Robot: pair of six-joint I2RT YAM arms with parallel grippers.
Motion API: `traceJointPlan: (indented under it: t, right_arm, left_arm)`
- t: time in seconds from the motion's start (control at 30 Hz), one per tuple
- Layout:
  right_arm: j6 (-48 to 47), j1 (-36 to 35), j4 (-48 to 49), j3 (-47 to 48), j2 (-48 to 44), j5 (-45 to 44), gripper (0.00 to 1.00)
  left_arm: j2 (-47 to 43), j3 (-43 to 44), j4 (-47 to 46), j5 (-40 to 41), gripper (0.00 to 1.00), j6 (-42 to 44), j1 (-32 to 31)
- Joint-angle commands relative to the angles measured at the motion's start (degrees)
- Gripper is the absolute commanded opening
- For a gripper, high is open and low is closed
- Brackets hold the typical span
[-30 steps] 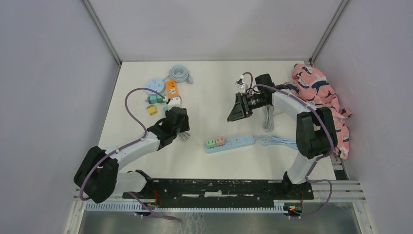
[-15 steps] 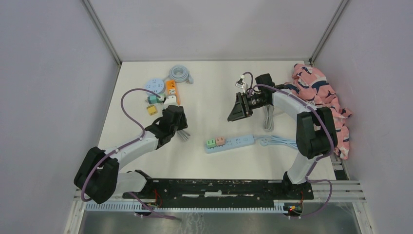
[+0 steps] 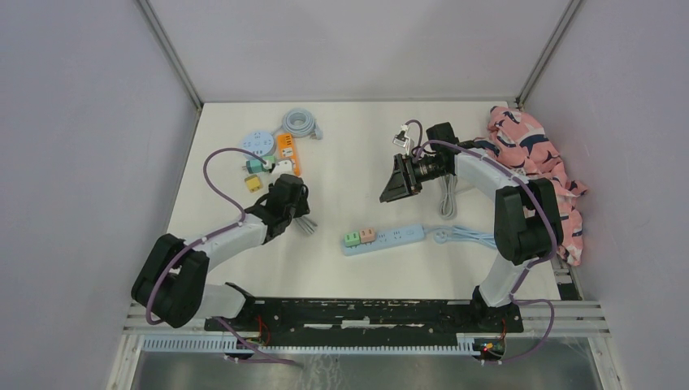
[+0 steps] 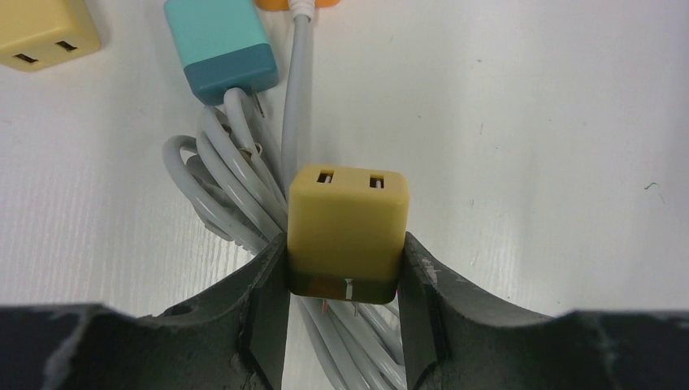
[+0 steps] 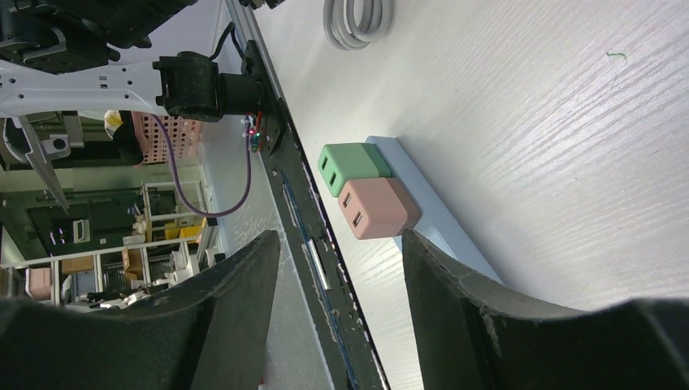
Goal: Pull the plug off the socket
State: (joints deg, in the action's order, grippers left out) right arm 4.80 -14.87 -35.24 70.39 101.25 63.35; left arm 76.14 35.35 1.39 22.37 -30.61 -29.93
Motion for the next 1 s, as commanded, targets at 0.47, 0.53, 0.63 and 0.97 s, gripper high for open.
traceJointPlan:
  t: [0.47,0.53,0.63,0.97]
  right_arm:
    - [-0.84,0.4,0.18,2.62,-1.76,1.69,0.62]
    - [-0.85,0.41,0.14,2.58,-1.73,1.73,0.63]
    - [-0.91,0.54,0.09,2.63,-1.7,1.69,0.62]
    - [-0.96,0.64,0.05,2.69,-1.83,1.69,0.62]
  left_arm:
    - [4.98,3.5,-3.84,0.28,0.24,-2.15,3.78]
    - [5.41,3.55,-4.08,0.05,0.26,-2.32,4.13]
    - [6.03,3.58,-4.35,-0.38,0.29,-2.67,4.94]
    - [8.45,4.24,-5.7,-4.4,0.43,-4.28,8.23]
